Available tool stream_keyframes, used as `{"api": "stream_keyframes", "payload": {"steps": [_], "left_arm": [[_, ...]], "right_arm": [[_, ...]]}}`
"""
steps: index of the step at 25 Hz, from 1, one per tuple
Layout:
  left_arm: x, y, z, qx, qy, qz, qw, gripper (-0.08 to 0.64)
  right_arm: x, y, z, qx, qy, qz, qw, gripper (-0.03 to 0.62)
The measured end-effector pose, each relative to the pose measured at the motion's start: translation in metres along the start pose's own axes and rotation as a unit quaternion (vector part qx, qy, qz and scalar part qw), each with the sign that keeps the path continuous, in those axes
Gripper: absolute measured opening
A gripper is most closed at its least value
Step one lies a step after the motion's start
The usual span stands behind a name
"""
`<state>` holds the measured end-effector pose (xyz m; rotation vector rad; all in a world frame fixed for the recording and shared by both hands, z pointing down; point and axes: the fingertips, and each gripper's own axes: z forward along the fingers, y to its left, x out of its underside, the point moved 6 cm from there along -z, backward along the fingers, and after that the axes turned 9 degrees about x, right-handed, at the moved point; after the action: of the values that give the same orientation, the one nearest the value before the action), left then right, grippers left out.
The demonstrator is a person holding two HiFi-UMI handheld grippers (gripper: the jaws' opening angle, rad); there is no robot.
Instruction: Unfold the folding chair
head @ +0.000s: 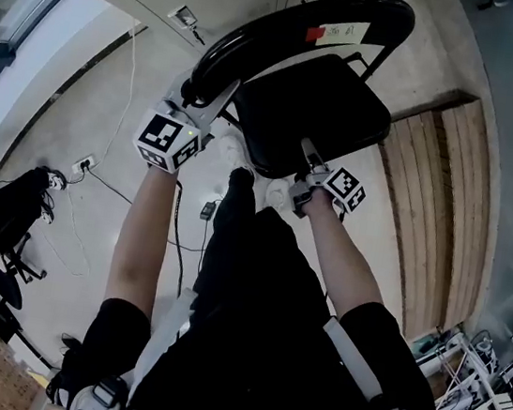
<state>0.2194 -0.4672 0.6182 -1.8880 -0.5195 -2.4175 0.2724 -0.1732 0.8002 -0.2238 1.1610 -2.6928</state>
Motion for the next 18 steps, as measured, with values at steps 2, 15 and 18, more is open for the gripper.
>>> {"api": "stream_keyframes", "payload": {"steps": [2,15,18], "left_arm": [[0.007,-0.011,0.0,-0.001,0.001,0.001,1.0,0.161],[0.025,-0.034,0.006,0.009,0.003,0.003,1.0,0.159],[0.027,-0.041,0.012,0.023,0.004,0.021,0.9995,0.153]], "right_arm": [[0.003,-0.018,-0.005,-0.006,0.006,0.005,1.0,0.176],[0.004,-0.097,-0.025,-0.051,0.017,0.019,0.998,0.181],[-0.006,-0.113,-0.025,-0.059,0.015,0.009,0.998,0.183]]}}
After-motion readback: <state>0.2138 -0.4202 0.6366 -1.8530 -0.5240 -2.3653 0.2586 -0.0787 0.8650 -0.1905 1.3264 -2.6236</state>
